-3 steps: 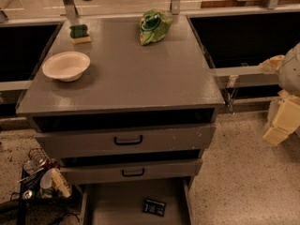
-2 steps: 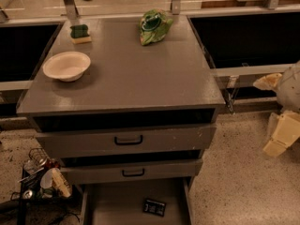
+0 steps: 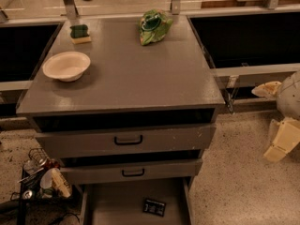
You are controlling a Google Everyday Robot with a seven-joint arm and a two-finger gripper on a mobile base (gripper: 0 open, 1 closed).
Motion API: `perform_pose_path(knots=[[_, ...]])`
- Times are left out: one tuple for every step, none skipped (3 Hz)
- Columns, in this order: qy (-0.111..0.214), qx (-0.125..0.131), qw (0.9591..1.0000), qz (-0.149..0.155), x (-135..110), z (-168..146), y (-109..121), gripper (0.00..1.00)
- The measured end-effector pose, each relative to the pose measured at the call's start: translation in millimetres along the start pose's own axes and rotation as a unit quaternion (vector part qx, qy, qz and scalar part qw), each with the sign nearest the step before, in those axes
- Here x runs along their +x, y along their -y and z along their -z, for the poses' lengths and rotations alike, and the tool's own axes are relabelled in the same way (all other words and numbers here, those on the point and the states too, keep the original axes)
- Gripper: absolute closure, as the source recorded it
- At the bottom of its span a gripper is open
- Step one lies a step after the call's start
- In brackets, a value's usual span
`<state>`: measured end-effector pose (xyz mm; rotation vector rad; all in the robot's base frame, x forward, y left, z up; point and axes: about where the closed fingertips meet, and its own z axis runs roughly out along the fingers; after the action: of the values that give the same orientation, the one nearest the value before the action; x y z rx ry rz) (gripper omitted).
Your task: Pick rxbar blueberry from bottom drawer and place on counter
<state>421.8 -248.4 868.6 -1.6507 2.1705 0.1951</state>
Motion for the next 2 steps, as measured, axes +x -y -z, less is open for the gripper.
perform_pose_path(knots=[[-0.012, 0.026, 0.999, 0.033, -5.9, 3.4, -5.5, 0.0], [-0.026, 0.053, 0.9961, 0.066, -12.7, 6.9, -10.6, 0.0]])
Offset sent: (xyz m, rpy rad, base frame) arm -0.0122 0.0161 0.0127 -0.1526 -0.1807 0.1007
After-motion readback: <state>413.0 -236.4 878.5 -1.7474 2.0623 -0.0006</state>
